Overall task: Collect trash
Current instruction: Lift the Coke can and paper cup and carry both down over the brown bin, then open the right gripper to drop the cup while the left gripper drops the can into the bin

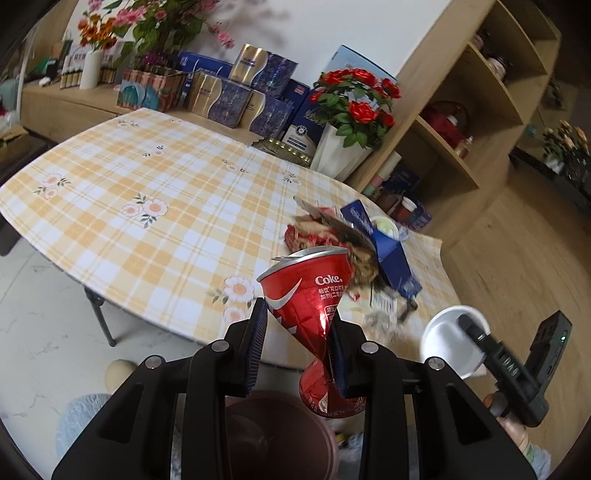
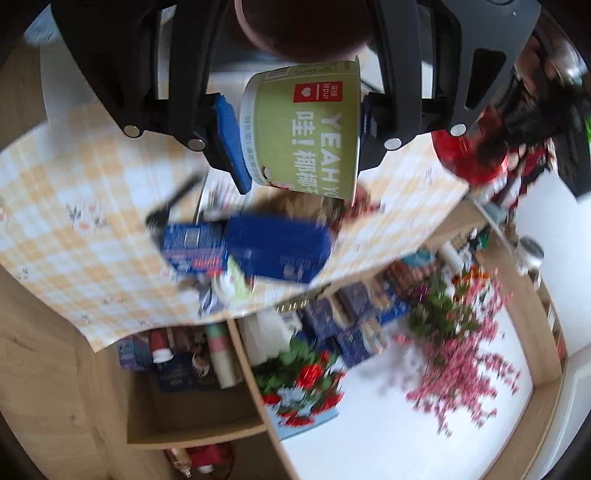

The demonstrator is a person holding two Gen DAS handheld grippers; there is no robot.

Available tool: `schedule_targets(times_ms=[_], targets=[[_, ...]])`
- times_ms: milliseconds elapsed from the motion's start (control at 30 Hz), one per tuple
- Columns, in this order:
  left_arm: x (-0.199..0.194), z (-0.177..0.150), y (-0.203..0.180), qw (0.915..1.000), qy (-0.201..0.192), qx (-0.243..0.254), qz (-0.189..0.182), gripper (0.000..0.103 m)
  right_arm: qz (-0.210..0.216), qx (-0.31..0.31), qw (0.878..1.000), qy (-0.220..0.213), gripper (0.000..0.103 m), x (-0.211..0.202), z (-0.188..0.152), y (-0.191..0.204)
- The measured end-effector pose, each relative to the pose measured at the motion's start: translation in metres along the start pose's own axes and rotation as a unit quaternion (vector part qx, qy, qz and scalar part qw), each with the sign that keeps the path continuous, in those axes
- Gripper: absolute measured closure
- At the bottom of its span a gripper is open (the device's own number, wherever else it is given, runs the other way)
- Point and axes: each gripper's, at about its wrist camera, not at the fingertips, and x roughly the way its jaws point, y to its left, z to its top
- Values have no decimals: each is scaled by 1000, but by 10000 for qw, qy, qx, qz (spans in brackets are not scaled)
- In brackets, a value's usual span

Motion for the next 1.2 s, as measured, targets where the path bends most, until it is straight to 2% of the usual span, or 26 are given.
schedule_targets(times_ms=[233,367,500,667,767,833,1033,1200], targets=[[-12,-42,3,9986,207,449,179,72,74,-596,9962,625,52,-1,-78,25],[-9,-60,3,9978,142,641,113,72,211,-328,9905,1322,52,23,-118,25],[1,-77,1,9962,201,846,40,72,2,-855,9803,1781,52,48,-145,36],[18,-81,6,9962,407,757,-139,72,-277,-1125,9662,2302,52,80,-167,35],[36,-85,13,9956,724,581,-144,72,-443,-933,9567,2721,52,97,-182,23],[42,-85,16,9954,798,489,-192,72,-511,-767,9535,2870,52,100,-185,13],[47,-86,16,9953,813,419,-306,72,-772,-395,9463,3115,52,109,-188,-9],[51,-87,12,9944,886,489,-318,73,-857,-323,9439,3172,52,113,-189,-14]])
